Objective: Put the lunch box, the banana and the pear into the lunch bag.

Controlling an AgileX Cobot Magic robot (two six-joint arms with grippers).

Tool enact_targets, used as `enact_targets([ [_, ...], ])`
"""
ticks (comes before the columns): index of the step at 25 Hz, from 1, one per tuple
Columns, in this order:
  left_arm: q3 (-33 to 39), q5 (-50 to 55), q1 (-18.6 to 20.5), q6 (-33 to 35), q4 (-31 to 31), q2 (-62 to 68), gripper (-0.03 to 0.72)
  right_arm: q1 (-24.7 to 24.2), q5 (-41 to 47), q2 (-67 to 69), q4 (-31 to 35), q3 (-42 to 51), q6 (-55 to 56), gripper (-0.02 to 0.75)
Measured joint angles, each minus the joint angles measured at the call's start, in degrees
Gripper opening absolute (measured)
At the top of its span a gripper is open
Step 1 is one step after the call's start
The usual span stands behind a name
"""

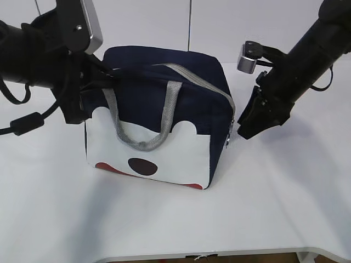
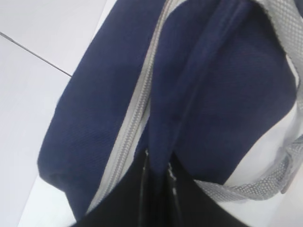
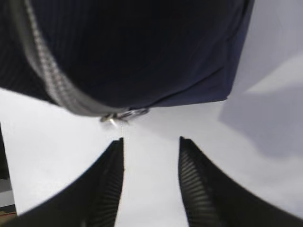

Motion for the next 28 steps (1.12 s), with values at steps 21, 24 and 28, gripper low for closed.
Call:
enact_targets([
  [21,0.00,8.24,0.00,-0.13,3.24,-3.54,0.414,0.00,0.71,-10.17,-5.13,-1.50,7.52,0.389],
  [24,0.00,10.78,0.00,-0.13,6.75,-5.35,0.417,0.00,0.80,-12.07,-5.13,-1.50,8.99,0.389],
  [28,0.00,15.75,0.00,-0.13,12.96,-8.26,0.417,0.00,0.93,-14.74,-5.23,-1.50,10.79,0.389],
])
